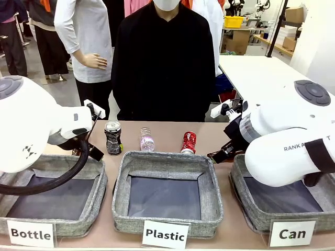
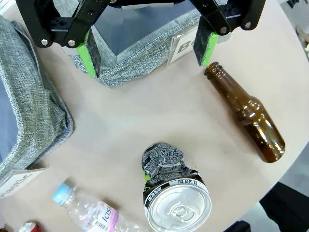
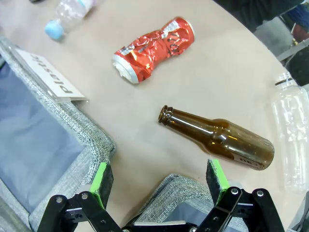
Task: Sort the can waste into the basket.
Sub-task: Pick up the can waste from the table and place it in the right Fabric basket.
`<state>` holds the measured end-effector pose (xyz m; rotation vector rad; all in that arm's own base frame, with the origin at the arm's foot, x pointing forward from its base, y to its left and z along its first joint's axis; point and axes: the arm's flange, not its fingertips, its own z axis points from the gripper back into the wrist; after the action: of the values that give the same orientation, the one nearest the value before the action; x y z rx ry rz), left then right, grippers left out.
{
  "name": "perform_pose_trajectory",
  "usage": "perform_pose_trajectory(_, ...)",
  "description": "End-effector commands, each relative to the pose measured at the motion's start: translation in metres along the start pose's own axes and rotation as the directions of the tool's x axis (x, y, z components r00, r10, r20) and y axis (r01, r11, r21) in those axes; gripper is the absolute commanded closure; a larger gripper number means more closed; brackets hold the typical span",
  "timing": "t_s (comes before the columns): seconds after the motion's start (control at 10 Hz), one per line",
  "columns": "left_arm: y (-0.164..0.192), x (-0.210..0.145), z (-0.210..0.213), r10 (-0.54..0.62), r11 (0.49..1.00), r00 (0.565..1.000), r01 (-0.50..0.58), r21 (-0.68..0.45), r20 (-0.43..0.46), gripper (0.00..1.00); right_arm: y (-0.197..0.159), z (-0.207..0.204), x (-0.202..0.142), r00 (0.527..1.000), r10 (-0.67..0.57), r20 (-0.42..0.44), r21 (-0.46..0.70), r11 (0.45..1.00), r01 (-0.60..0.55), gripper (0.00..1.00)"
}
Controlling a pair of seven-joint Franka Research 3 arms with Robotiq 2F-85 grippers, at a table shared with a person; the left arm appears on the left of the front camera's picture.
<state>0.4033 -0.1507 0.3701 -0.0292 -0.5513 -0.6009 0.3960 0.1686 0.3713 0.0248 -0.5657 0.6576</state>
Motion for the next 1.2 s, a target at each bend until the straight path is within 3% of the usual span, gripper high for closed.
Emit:
perform_pose_trajectory(0.0, 0.000, 0.000, 0.000, 0.000, 1.000, 1.000, 0.000, 0.000, 0.000, 0.00, 0.000, 0.000, 0.000, 1.000, -0.001, 0.000, 0.000, 1.000, 0.001, 0.00)
perform_pose_trajectory(0.2, -0.002, 0.003, 0.021, -0.017, 0.998, 0.999, 0.019, -0.052, 0.046, 0.00, -0.002, 0.013, 0.005, 1.000, -0.006, -0.017, 0.018, 1.000, 0.006, 0.00)
perform_pose_trajectory(0.3, -0.007, 0.003, 0.054, -0.024, 0.970, 0.994, 0.050, -0.238, 0.108, 0.00, -0.007, 0.039, 0.013, 0.997, -0.079, -0.009, 0.079, 0.994, 0.079, 0.00)
perform_pose_trajectory(0.4, -0.013, 0.003, 0.091, 0.017, 0.938, 0.992, 0.027, -0.345, 0.122, 0.00, -0.014, 0.071, 0.020, 0.972, -0.233, -0.015, 0.130, 0.964, 0.233, 0.00)
perform_pose_trajectory(0.5, -0.009, -0.003, 0.125, 0.020, 0.883, 0.993, 0.035, -0.469, 0.113, 0.00, -0.026, 0.108, 0.021, 0.937, -0.346, -0.045, 0.257, 0.902, 0.346, 0.00)
perform_pose_trajectory(0.7, 0.020, -0.030, 0.165, 0.080, 0.838, 0.987, 0.008, -0.545, 0.137, 0.00, -0.055, 0.157, -0.005, 0.899, -0.399, -0.179, 0.486, 0.759, 0.433, 0.00)
perform_pose_trajectory(0.9, 0.078, -0.077, 0.205, 0.178, 0.728, 0.960, 0.018, -0.686, 0.214, 0.00, -0.095, 0.196, -0.057, 0.850, -0.500, -0.168, 0.623, 0.615, 0.484, 0.00)
perform_pose_trajectory(1.0, 0.117, -0.110, 0.214, 0.320, 0.692, 0.915, -0.049, -0.720, 0.246, 0.00, -0.116, 0.209, -0.096, 0.803, -0.579, -0.143, 0.671, 0.539, 0.509, 0.00)
perform_pose_trajectory(1.1, 0.149, -0.143, 0.213, 0.465, 0.640, 0.851, -0.132, -0.757, 0.245, 0.00, -0.136, 0.212, -0.133, 0.726, -0.673, -0.141, 0.713, 0.440, 0.546, 0.00)
